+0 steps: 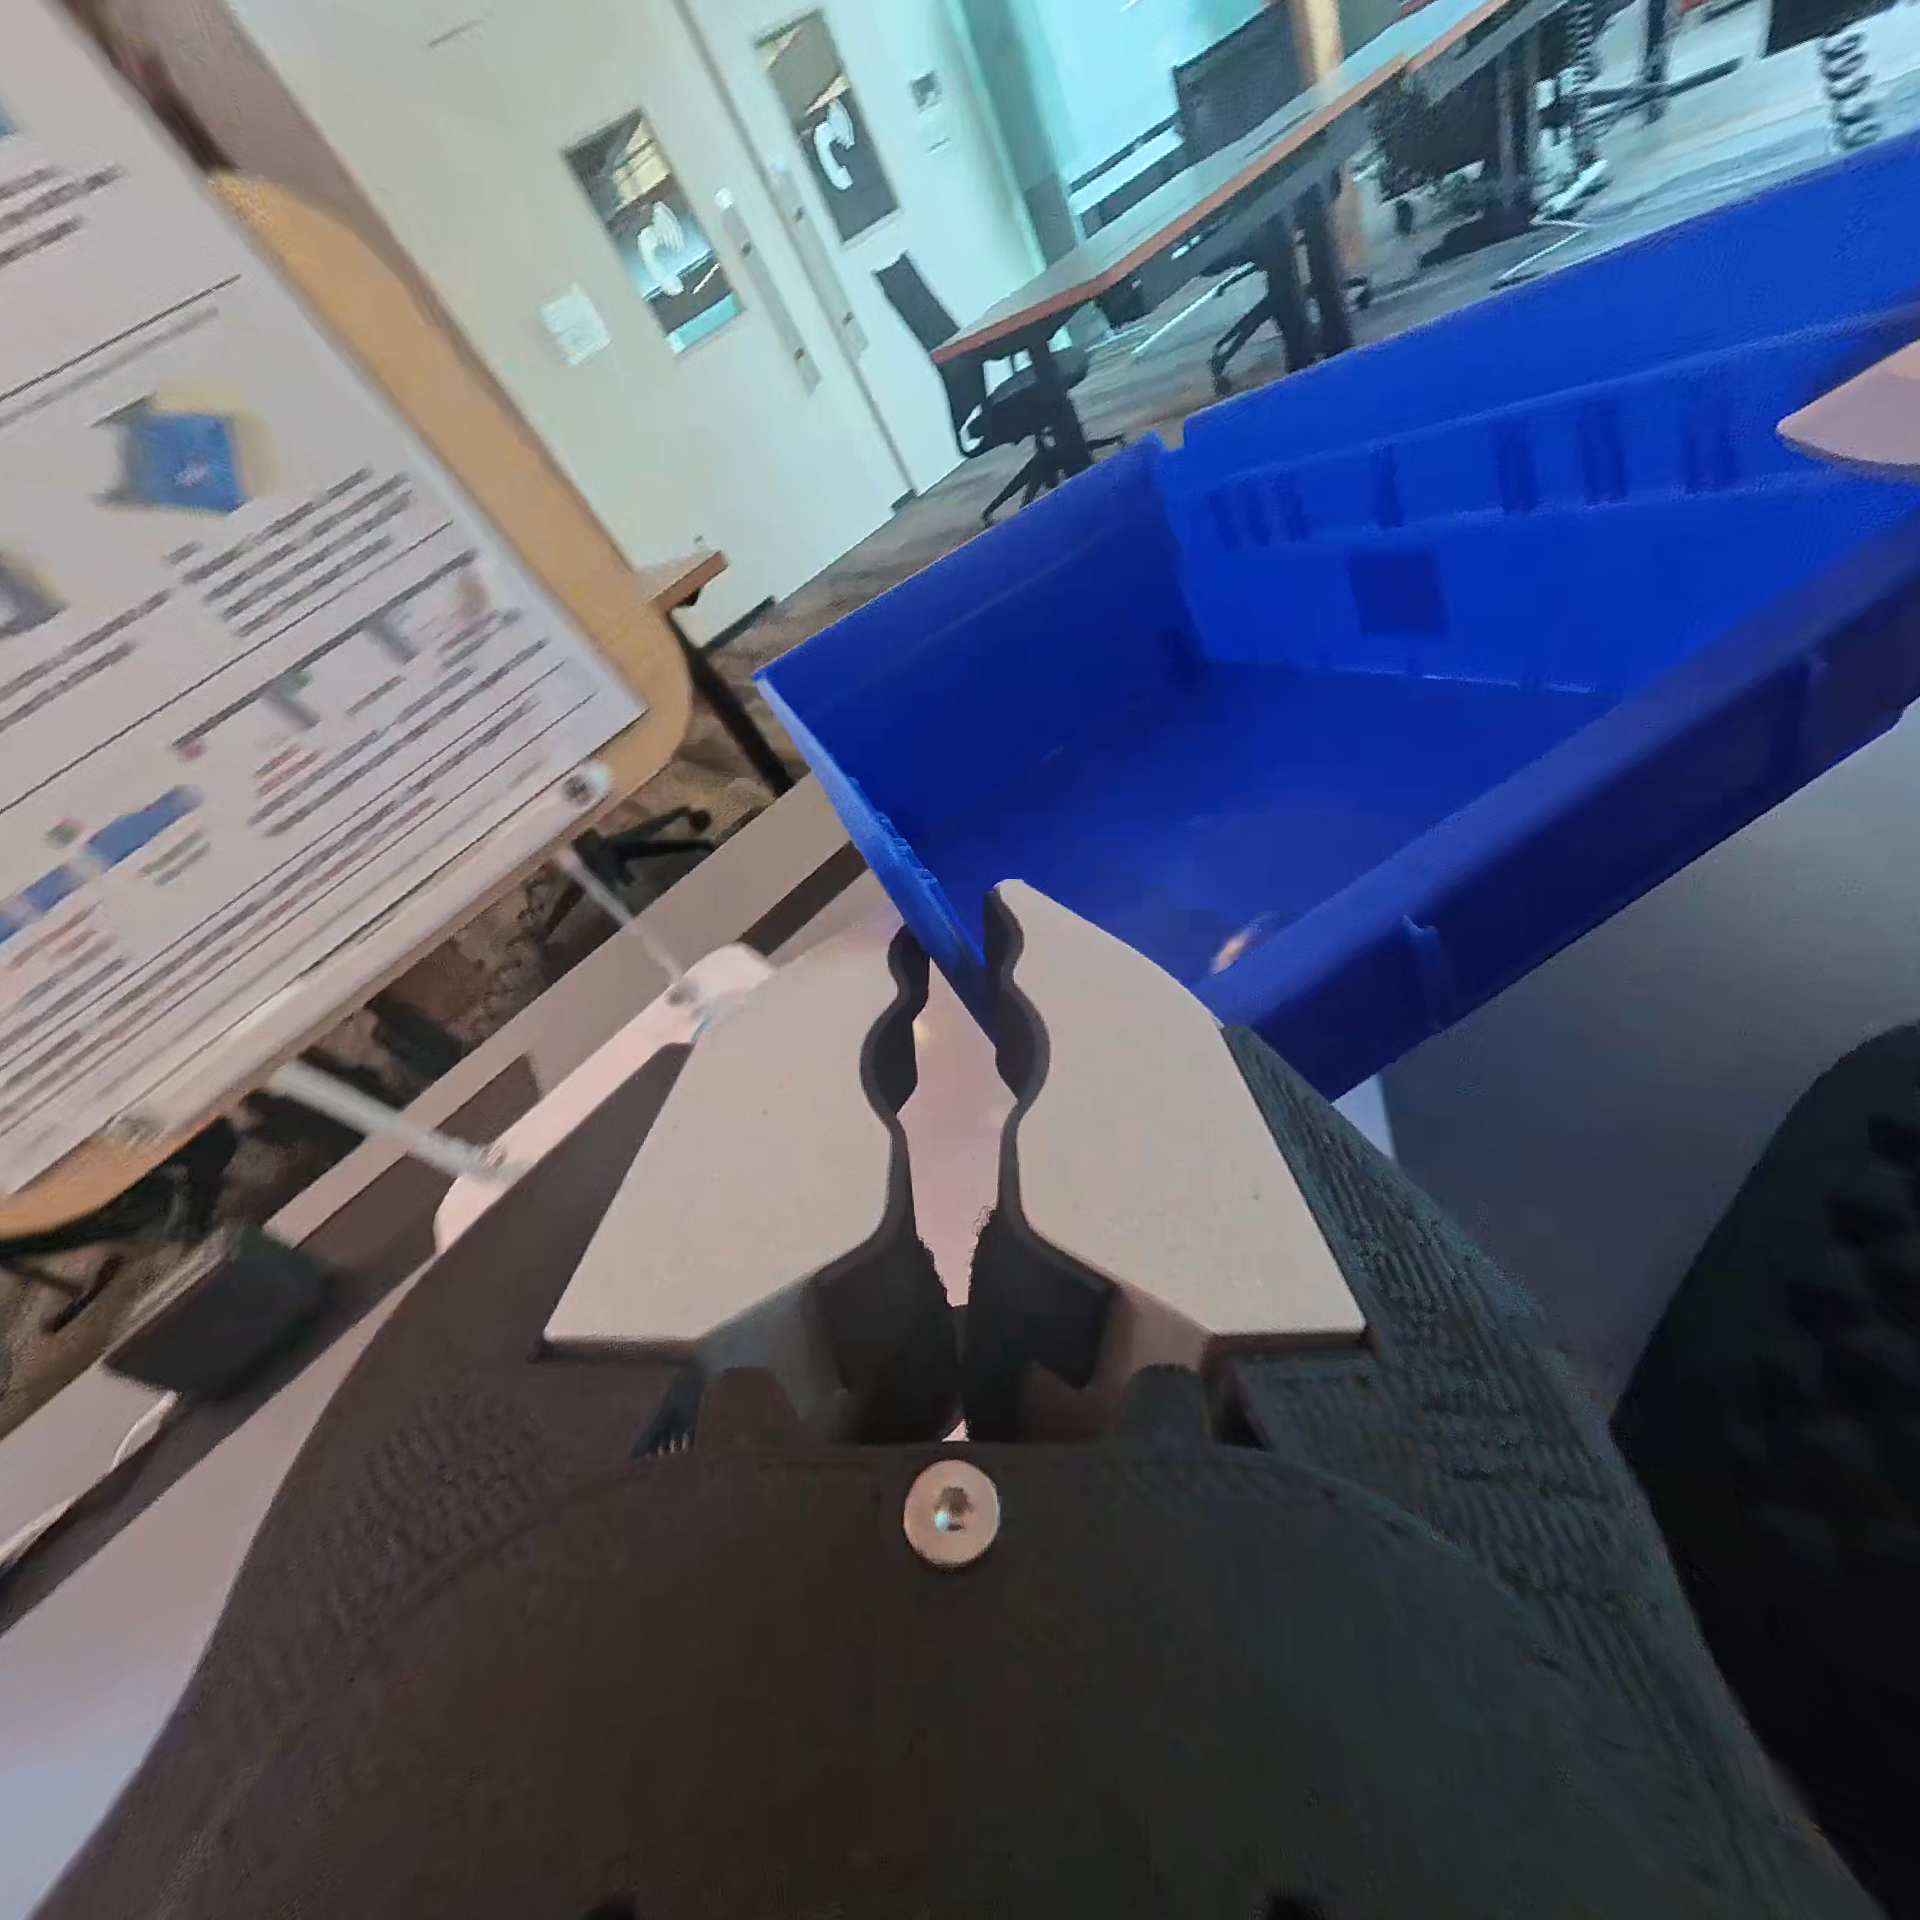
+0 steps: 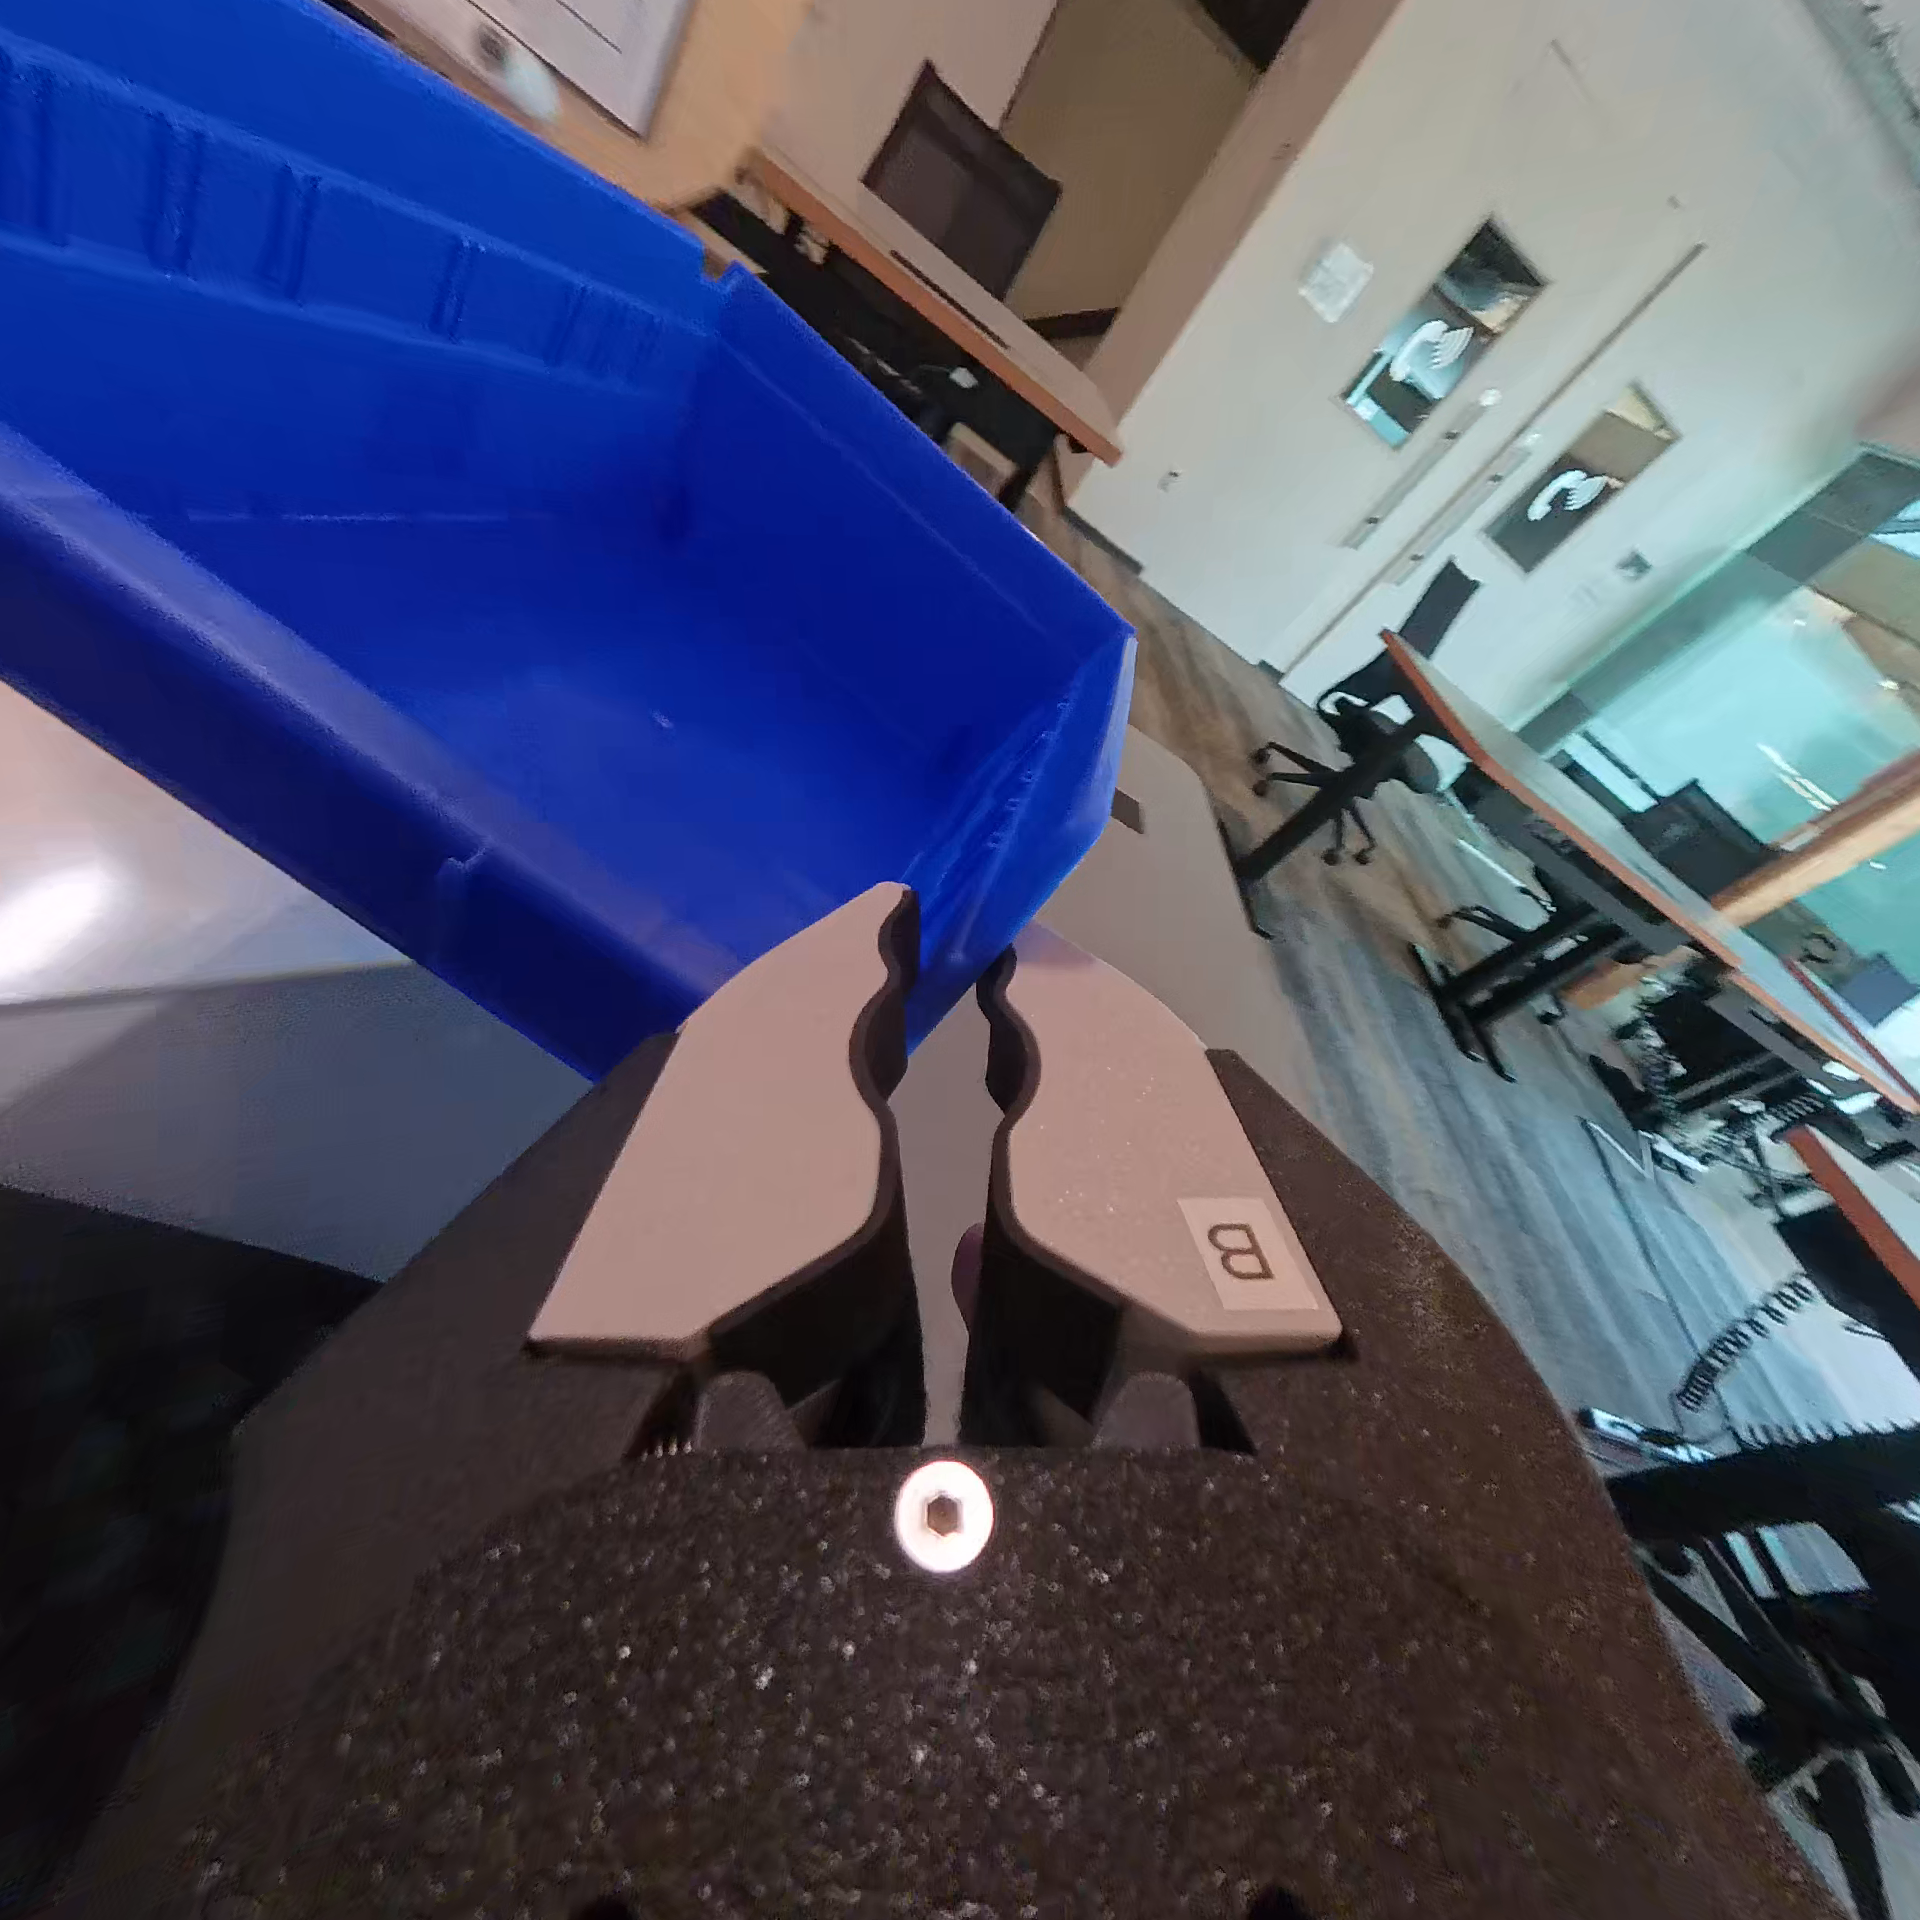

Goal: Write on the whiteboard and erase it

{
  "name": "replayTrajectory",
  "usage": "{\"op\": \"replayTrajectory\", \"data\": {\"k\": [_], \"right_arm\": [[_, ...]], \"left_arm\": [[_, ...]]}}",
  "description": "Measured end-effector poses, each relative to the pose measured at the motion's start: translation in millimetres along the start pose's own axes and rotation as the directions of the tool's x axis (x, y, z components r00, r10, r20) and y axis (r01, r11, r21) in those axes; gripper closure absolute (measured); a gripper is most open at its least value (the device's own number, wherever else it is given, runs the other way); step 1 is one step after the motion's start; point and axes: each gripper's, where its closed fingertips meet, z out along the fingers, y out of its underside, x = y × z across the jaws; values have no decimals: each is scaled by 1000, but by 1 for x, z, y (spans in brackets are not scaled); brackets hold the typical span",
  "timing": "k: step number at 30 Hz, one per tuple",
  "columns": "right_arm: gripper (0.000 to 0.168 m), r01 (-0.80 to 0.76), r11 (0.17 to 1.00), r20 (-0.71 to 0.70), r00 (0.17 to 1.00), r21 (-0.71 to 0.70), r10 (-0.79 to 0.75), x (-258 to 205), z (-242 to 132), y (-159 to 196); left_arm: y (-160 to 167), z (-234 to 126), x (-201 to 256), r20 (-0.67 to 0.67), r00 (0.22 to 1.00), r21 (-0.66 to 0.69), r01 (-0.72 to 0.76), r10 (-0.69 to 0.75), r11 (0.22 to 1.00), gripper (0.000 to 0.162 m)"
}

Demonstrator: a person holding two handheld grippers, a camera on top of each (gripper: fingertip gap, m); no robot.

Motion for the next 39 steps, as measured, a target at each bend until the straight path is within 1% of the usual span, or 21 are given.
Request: {"op": "replayTrajectory", "data": {"k": [3,6,10,14,19,27,33,37,38,39], "right_arm": [[157,-6,1000,-60,998,-8,5,34,-1,32],[158,-36,999,-109,993,-20,34,61,-7,62],[157,-64,997,-157,986,-36,57,83,-16,96],[158,-82,996,-173,982,-45,74,96,-20,119],[159,-89,995,-212,974,-40,79,112,-28,137],[158,-96,993,-212,974,-72,79,121,-29,164],[158,-146,980,-179,977,-136,120,123,-22,184],[158,-204,970,-152,971,-131,184,125,-18,189],[158,-213,968,-132,972,-130,196,124,-17,190],[152,-224,966,-96,972,-125,213,122,-16,189]], "left_arm": [[-14,32,35,-53,997,27,-48,49,998,151],[-26,56,68,-104,992,48,-69,74,996,151],[-34,75,105,-153,982,63,-104,112,993,151],[-34,84,131,-193,973,66,-118,129,991,150],[-31,90,159,-241,961,64,-121,133,991,148],[-22,86,190,-327,935,36,-133,138,990,141],[-15,84,207,-398,908,11,-136,129,991,135],[-15,82,214,-423,899,9,-124,116,992,132],[-14,82,213,-442,890,4,-123,112,992,131],[-14,81,214,-463,880,4,-116,105,993,130]]}}
